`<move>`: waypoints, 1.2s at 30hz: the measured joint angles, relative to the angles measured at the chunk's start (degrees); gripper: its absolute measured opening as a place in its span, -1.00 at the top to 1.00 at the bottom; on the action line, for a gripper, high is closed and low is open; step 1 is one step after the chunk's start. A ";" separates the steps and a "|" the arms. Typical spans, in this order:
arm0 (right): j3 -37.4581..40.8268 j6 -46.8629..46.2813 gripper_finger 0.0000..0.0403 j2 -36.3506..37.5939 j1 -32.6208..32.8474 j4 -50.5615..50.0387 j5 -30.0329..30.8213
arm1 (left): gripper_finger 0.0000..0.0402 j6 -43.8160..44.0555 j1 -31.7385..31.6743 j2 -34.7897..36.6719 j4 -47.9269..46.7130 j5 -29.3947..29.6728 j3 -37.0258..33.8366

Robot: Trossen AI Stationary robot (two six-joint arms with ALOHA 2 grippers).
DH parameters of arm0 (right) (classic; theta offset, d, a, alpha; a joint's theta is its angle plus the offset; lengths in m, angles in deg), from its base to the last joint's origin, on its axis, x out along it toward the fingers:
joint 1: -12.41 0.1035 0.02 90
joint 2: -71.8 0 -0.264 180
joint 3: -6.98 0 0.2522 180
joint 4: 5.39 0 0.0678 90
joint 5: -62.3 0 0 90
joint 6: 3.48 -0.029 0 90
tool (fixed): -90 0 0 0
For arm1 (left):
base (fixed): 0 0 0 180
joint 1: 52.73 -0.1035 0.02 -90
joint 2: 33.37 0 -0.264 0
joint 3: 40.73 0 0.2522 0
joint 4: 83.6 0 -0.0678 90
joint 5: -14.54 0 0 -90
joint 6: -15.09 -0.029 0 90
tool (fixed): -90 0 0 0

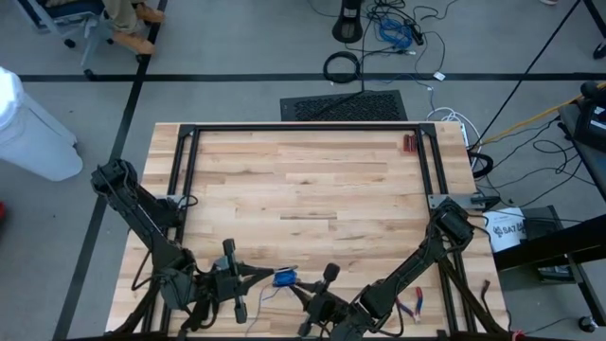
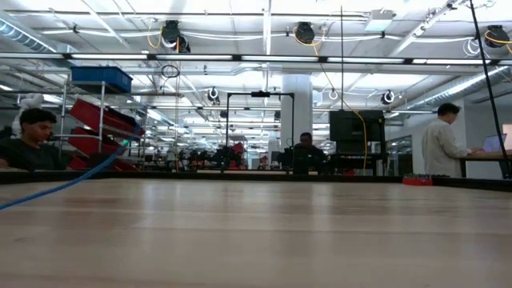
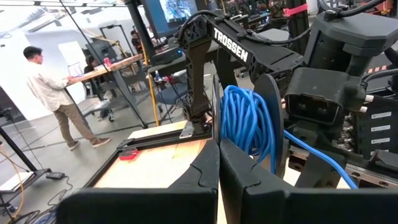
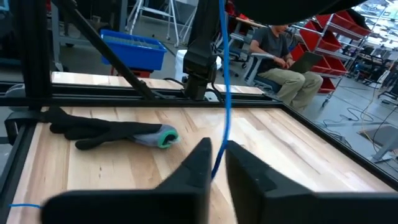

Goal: Coil cords
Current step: Uncoil the blue wire from the black spool

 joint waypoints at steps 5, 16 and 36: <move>0.00 -1.37 0.98 0.00 -0.04 -0.01 -1.99 | 1.00 0.02 0.00 0.00 0.01 0.00 0.00; 0.01 1.96 1.00 0.00 -0.61 5.88 -6.02 | 1.00 2.23 -0.94 0.00 -3.22 0.11 -0.02; 0.00 17.31 1.00 5.92 3.67 12.86 1.21 | 1.00 9.07 -2.84 0.00 -12.39 0.55 -0.02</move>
